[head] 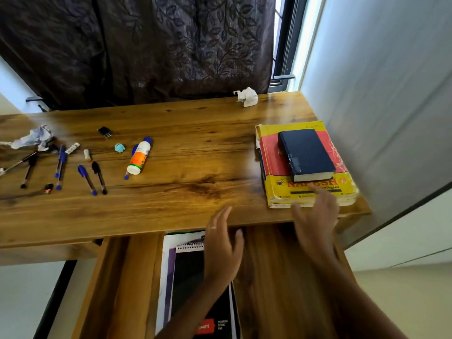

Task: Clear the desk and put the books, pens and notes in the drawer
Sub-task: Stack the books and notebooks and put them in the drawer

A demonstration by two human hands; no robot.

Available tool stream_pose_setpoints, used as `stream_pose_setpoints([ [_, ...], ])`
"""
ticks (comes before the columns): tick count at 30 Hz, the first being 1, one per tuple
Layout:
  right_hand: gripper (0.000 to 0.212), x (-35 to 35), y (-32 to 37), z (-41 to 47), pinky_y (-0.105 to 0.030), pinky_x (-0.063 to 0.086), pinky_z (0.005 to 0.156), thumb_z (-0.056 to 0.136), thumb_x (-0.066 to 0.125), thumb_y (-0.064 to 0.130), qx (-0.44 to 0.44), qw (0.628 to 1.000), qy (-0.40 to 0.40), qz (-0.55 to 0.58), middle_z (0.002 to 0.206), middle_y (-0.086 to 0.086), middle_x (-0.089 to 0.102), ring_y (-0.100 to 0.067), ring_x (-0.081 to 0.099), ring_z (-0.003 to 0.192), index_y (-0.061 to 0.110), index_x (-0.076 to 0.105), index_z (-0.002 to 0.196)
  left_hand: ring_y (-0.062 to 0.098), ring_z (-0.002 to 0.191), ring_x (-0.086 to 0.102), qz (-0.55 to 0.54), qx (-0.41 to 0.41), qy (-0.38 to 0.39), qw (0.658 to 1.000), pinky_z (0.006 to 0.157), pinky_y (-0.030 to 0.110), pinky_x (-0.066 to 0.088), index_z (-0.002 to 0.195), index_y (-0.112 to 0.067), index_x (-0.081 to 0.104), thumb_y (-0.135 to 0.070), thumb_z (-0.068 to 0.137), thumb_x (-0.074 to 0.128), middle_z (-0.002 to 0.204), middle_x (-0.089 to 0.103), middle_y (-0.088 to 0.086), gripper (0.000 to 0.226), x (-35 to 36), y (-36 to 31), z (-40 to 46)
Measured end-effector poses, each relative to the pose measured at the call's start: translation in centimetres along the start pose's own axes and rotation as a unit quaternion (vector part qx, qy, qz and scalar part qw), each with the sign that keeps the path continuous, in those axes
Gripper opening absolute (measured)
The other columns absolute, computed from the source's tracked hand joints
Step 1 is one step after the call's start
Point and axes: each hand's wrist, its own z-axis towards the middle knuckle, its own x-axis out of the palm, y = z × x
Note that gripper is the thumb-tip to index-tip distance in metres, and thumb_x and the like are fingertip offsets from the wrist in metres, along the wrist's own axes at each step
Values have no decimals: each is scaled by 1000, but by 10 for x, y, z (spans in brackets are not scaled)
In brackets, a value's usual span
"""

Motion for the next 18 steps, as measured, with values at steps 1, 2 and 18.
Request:
stream_pose_setpoints([
  [1, 48, -9, -1, 21, -45, 26, 107, 86, 60, 21, 5, 999, -31, -9, 136, -10, 42, -25, 33, 129, 13, 43, 130, 8, 130, 39, -9, 11, 6, 1000, 106, 31, 37, 139, -19, 40, -31, 91, 46, 140, 46, -7, 51, 8, -15, 15],
  [2, 49, -16, -4, 40, -43, 26, 107, 85, 59, 24, 16, 998, -54, -18, 135, -12, 43, -26, 35, 127, 11, 43, 130, 9, 129, 41, -15, 20, 10, 1000, 106, 33, 38, 138, -19, 41, -31, 91, 46, 137, 48, -7, 49, 16, -28, 28],
  [18, 66, -24, -56, 123, -51, 31, 102, 82, 44, 53, 202, 977, -6, -73, 129, -21, 49, -39, 44, 120, 2, 47, 124, 13, 110, 48, -208, -210, 163, 941, 82, 22, 40, 139, -19, 36, -22, 91, 55, 128, 47, -1, 52, 76, -93, 91],
])
